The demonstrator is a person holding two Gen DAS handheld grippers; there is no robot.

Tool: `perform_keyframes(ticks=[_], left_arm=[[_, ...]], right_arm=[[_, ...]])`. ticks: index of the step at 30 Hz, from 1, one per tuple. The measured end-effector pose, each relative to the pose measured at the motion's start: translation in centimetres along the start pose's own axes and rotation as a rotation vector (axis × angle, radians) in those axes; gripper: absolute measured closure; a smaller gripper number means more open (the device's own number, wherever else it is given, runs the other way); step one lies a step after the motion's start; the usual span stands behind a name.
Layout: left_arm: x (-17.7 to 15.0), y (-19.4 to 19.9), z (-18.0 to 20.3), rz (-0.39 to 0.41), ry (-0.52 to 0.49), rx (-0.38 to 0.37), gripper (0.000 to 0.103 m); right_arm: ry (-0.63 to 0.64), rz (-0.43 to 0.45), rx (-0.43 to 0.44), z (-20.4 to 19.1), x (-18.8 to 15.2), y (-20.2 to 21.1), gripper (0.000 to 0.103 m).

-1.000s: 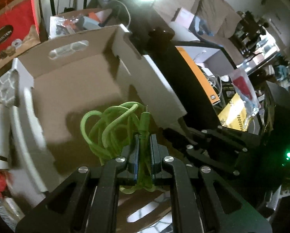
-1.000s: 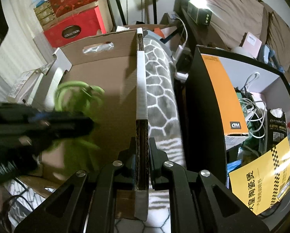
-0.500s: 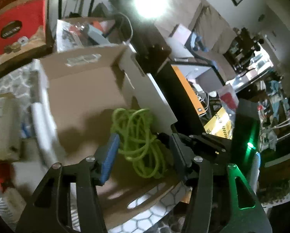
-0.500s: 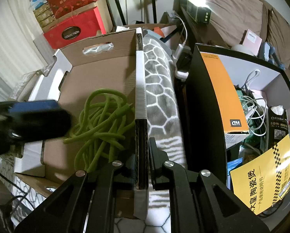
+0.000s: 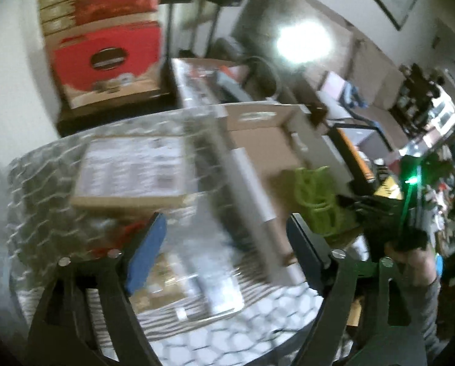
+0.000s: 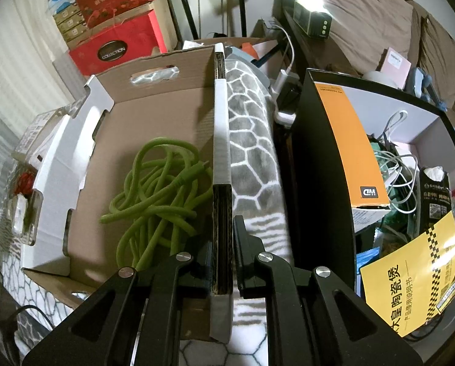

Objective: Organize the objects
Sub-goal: 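Open the left gripper to drop the green cable in the box, then return the left gripper to the table and grasp the red cable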

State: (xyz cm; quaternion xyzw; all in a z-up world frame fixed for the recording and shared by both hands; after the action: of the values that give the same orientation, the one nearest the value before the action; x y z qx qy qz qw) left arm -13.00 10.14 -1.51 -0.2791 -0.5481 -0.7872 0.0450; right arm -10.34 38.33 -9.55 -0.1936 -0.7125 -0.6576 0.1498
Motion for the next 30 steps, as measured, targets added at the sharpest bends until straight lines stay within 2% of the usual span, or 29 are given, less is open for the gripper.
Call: perform_keyframes(ticks=[3,13,18,22,26,30], left_arm=[[-1.3,0.3,-2.9,-0.003,0.033,0.047,0.023],[-4.2,-0.8,-10.8,-0.019,0.152,0.124,0.023],[-4.1,-2.6,-10.8,0.001,0.066,0.112,0.023],[-4.1,-4.7,-10.2,-0.037,0.029,0.105,0.023],[-4.3,-6.5,-10.0,-0.076,0.002,0.13,0.028],[-4.5,-6.5,-9.6,-0.073,-0.012,0.092,0.043]], right_arm=[[0.0,-0.001,-0.001,0.0,0.0,0.0,0.093],[0.003,-0.003,-0.008,-0.1,-0.1,0.0,0.093],[0.001,-0.007,-0.007,0.0,-0.2,-0.1,0.093],[0.003,-0.011,-0.007,-0.1,-0.3,0.0,0.092],[0.003,-0.011,-0.007,-0.1,-0.3,0.0,0.092],[0.003,-0.011,-0.008,0.0,-0.3,0.0,0.092]])
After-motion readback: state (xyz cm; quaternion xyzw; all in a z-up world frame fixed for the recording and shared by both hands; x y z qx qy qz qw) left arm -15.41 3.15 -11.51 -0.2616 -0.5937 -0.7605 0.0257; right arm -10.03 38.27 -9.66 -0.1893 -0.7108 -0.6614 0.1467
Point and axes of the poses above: each gripper's, at about its wrist camera, not at the fingertips, and y roughly against the way its jaws point, z to its right, x to its top, the point moved 4 cm from there along -y, roughly the way its jaws point, and after that the axes turned 1 degree about -y, right-handed, at the moved point
